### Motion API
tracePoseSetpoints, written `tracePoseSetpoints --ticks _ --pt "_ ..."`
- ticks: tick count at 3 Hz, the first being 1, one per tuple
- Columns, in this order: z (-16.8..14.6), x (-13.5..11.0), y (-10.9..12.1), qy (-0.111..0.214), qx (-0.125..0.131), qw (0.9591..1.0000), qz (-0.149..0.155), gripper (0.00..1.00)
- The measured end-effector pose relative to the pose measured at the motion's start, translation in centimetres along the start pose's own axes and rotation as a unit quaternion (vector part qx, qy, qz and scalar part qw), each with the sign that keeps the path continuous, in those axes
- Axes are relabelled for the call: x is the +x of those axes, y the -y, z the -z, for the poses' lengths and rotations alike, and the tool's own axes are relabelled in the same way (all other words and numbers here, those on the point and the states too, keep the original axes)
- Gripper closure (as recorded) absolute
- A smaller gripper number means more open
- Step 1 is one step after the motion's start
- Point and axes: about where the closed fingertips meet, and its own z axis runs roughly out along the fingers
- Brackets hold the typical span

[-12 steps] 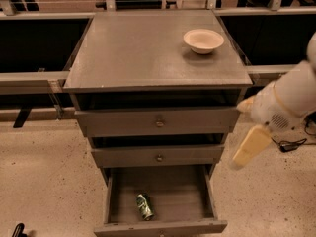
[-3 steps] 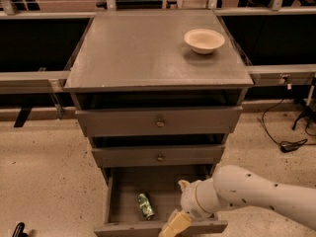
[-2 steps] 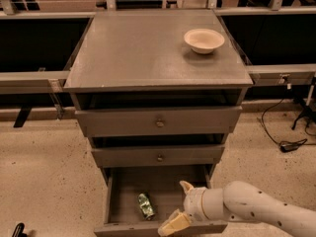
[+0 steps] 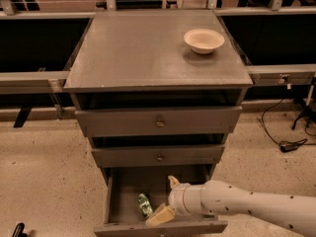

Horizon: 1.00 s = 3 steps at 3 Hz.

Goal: Pick green can from bottom drawer and place on counter

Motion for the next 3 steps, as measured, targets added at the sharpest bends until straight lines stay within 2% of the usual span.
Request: tracePoseSetpoints --ticks 1,2,3 --pt "-3.2 0.7 1.2 0.014 0.037 0.999 0.019 0.0" --pt "-3.1 -0.5 3.2 0.034 0.075 0.9964 0.019 0.0" --pt "-3.1 -0.5 3.2 0.034 0.075 0.9964 0.019 0.0"
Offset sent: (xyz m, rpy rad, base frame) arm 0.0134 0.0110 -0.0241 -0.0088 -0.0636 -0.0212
